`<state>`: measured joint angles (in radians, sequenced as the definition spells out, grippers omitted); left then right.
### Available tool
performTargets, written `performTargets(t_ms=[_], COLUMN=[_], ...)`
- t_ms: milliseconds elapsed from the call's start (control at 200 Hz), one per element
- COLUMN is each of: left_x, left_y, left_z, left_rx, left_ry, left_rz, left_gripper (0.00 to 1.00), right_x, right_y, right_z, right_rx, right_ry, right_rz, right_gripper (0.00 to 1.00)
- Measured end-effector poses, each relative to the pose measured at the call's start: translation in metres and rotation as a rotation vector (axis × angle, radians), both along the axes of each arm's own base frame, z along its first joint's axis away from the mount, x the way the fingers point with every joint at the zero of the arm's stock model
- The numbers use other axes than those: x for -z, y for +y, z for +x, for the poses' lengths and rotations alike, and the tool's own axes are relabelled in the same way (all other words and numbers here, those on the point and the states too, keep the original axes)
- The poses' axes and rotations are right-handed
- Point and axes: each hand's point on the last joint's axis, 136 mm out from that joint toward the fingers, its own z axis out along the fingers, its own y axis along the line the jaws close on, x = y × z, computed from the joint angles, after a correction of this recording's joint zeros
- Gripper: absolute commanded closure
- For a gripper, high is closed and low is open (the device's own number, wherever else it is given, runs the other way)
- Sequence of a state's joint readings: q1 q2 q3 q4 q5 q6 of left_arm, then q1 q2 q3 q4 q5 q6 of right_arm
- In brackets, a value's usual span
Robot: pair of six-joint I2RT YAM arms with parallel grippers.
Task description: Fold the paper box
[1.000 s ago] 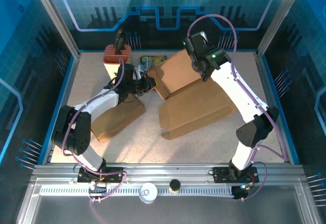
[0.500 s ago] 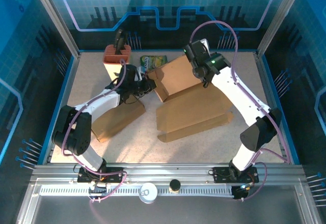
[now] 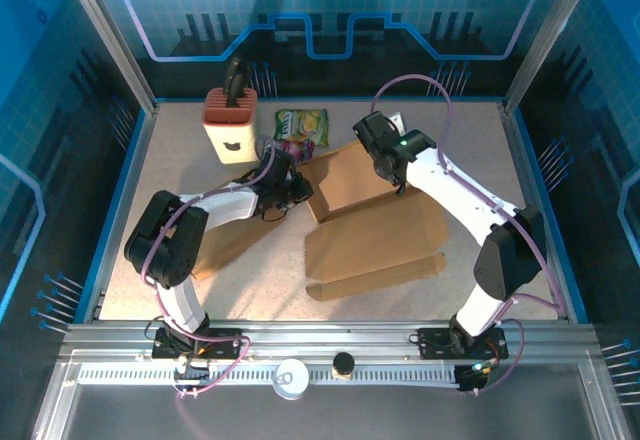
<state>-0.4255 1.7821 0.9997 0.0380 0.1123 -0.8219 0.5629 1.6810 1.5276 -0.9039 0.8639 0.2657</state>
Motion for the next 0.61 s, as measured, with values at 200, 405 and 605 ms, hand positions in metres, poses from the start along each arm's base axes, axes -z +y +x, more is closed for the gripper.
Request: performTargets(t_ms=[200, 405, 605], left_x=[0.006, 0.008, 0.001], left_y=[0.002, 0.0, -0.009], left_z=[0.007, 0.013, 0.018], left_rx=[-0.028, -0.024, -0.017], left_ry=[-0.015, -0.031, -0.055], left_rz=[0.014, 0.041, 0.1], left_gripper=[0.72, 0.8, 1.0], right_x=[-0.006, -0.009, -0.01], right_y=[0.002, 0.004, 0.004], right_z=[-0.002, -0.003, -0.004], right_rx=[-0.008, -0.013, -0.008], right_ry=[-0.019, -0.026, -0.035], right_rz=[0.01, 0.011, 0.001], right_gripper=[1.0, 1.0, 1.0])
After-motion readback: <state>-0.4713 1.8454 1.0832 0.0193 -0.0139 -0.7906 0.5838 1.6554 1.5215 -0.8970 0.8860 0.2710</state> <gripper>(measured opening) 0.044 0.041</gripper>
